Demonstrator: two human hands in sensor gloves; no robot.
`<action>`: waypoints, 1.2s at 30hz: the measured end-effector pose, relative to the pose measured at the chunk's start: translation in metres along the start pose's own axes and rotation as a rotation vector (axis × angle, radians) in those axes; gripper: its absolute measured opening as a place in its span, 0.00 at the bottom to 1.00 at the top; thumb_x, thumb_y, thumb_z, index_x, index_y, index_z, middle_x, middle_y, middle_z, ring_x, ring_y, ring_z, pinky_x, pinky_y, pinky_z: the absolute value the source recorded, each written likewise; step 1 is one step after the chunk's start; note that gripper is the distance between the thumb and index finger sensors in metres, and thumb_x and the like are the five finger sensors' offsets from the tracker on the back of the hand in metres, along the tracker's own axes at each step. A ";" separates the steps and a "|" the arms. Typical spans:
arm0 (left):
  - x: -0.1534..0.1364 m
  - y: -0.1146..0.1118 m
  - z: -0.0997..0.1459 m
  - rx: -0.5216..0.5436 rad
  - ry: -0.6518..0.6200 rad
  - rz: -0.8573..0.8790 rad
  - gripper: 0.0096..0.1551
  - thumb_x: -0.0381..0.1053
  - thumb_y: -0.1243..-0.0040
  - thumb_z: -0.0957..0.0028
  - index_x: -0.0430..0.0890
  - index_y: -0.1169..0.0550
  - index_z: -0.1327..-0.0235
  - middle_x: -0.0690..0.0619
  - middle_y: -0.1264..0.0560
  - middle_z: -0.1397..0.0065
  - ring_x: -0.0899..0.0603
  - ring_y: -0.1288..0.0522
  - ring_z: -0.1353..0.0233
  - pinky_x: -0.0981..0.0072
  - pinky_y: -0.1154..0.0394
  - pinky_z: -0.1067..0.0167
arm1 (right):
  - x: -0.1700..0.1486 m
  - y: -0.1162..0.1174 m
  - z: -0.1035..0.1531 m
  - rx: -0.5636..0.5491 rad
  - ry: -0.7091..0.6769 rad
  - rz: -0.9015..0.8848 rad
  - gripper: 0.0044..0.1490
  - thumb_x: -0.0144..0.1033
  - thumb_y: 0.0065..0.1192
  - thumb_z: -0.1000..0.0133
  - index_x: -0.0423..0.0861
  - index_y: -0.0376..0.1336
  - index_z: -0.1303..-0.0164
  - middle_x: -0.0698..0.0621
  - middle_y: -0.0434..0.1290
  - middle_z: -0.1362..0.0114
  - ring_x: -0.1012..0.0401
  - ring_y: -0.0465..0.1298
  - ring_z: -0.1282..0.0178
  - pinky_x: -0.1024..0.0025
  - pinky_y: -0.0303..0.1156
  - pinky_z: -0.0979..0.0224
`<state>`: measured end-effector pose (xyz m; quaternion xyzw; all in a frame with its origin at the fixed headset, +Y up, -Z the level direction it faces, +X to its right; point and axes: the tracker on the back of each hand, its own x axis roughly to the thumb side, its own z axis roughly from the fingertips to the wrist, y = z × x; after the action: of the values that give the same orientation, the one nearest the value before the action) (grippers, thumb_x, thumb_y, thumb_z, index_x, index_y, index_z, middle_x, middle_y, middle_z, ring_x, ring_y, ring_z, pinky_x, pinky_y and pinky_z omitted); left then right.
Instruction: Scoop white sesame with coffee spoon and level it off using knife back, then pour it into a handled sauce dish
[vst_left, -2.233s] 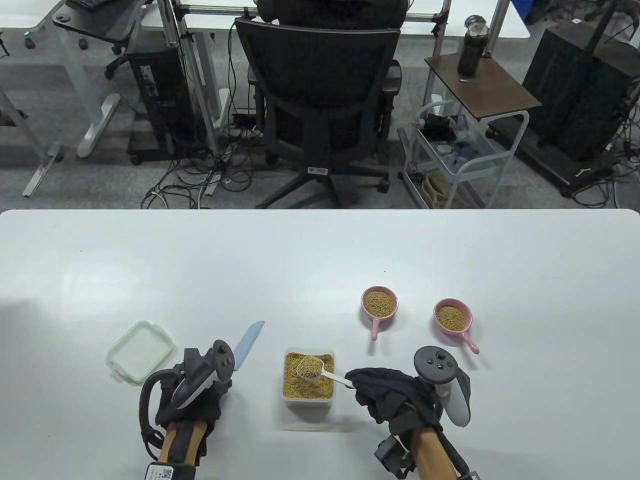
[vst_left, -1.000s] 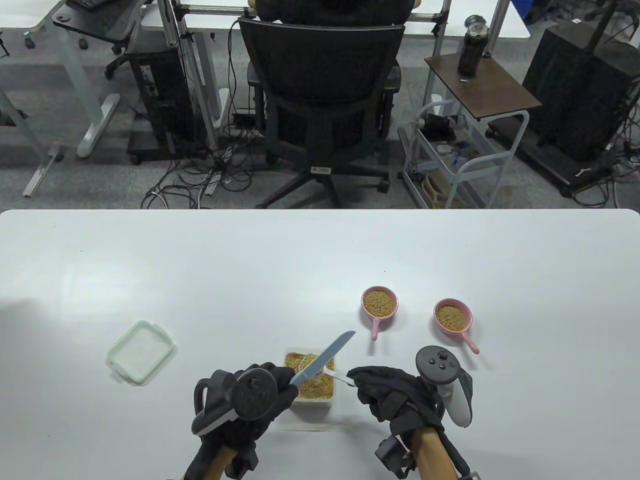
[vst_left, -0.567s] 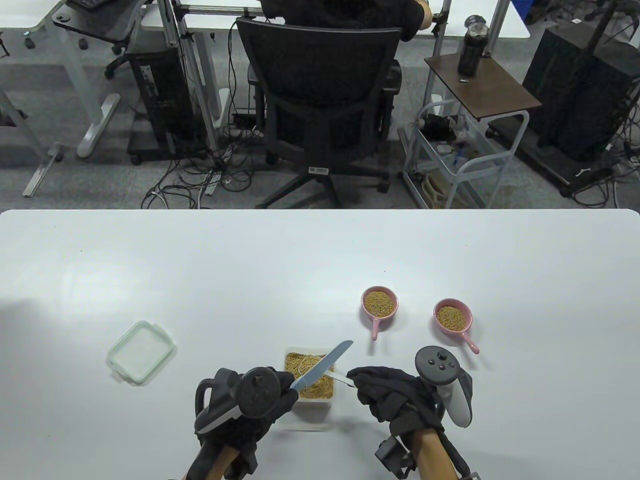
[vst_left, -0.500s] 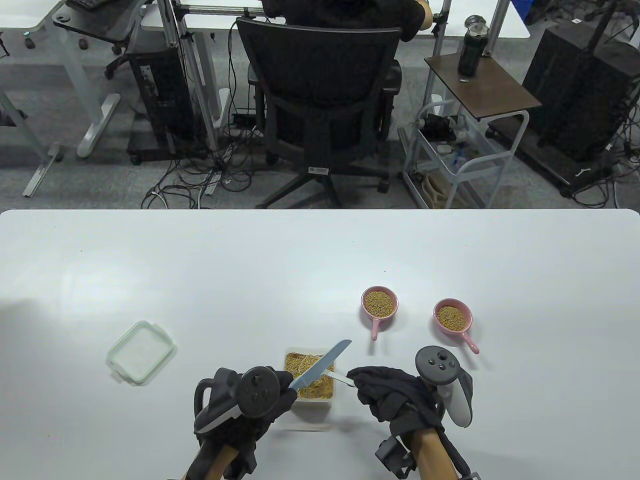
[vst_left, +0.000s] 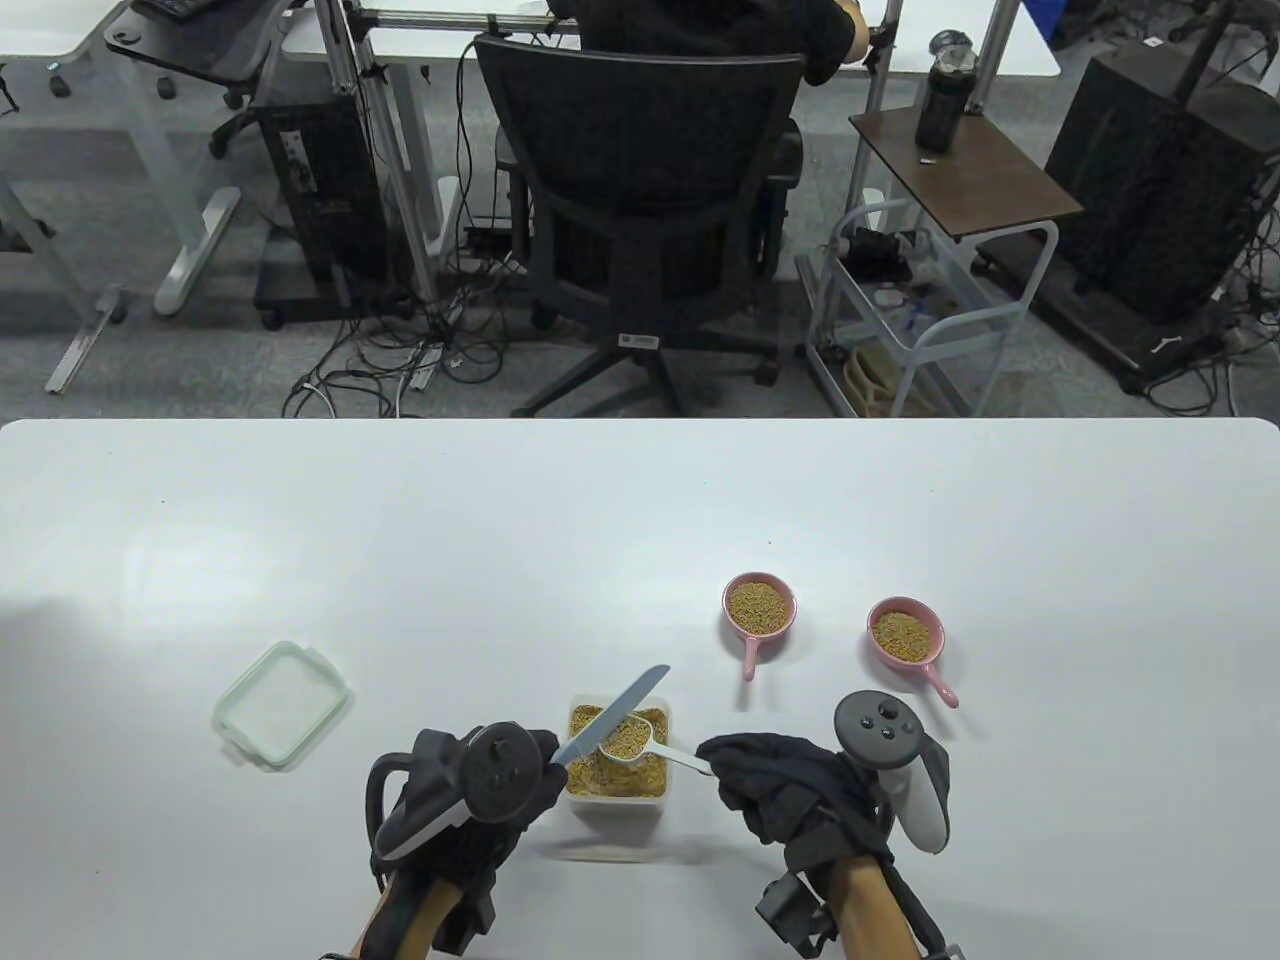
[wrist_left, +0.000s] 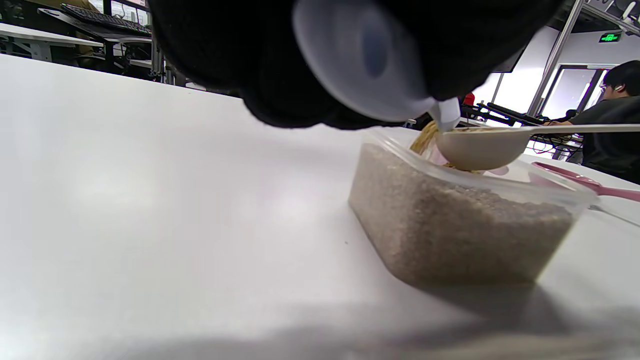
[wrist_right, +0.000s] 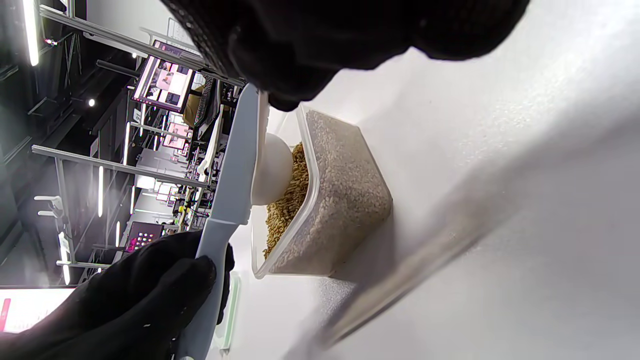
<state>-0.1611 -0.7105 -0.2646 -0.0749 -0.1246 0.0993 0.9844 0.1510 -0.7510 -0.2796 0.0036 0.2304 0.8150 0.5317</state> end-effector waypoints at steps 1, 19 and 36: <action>0.000 0.000 0.000 -0.001 0.001 0.002 0.25 0.61 0.39 0.41 0.52 0.18 0.35 0.53 0.17 0.44 0.46 0.17 0.46 0.48 0.25 0.36 | 0.000 0.000 0.000 0.001 -0.001 0.001 0.24 0.37 0.64 0.35 0.40 0.74 0.34 0.48 0.82 0.53 0.62 0.78 0.69 0.55 0.77 0.51; -0.014 0.000 -0.001 0.075 0.079 -0.043 0.25 0.61 0.39 0.41 0.51 0.19 0.35 0.52 0.17 0.44 0.45 0.17 0.46 0.48 0.25 0.36 | 0.000 -0.001 0.001 0.003 -0.002 0.002 0.24 0.37 0.64 0.35 0.40 0.74 0.33 0.49 0.82 0.53 0.62 0.78 0.69 0.55 0.77 0.50; -0.022 -0.003 -0.002 0.083 0.125 -0.070 0.24 0.60 0.39 0.40 0.51 0.19 0.36 0.52 0.17 0.43 0.45 0.17 0.46 0.48 0.25 0.36 | 0.000 -0.002 0.001 -0.007 -0.006 0.006 0.24 0.37 0.64 0.35 0.40 0.74 0.34 0.49 0.82 0.53 0.62 0.78 0.69 0.55 0.77 0.50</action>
<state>-0.1810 -0.7187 -0.2708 -0.0356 -0.0610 0.0652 0.9954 0.1528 -0.7495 -0.2794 0.0049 0.2257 0.8173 0.5301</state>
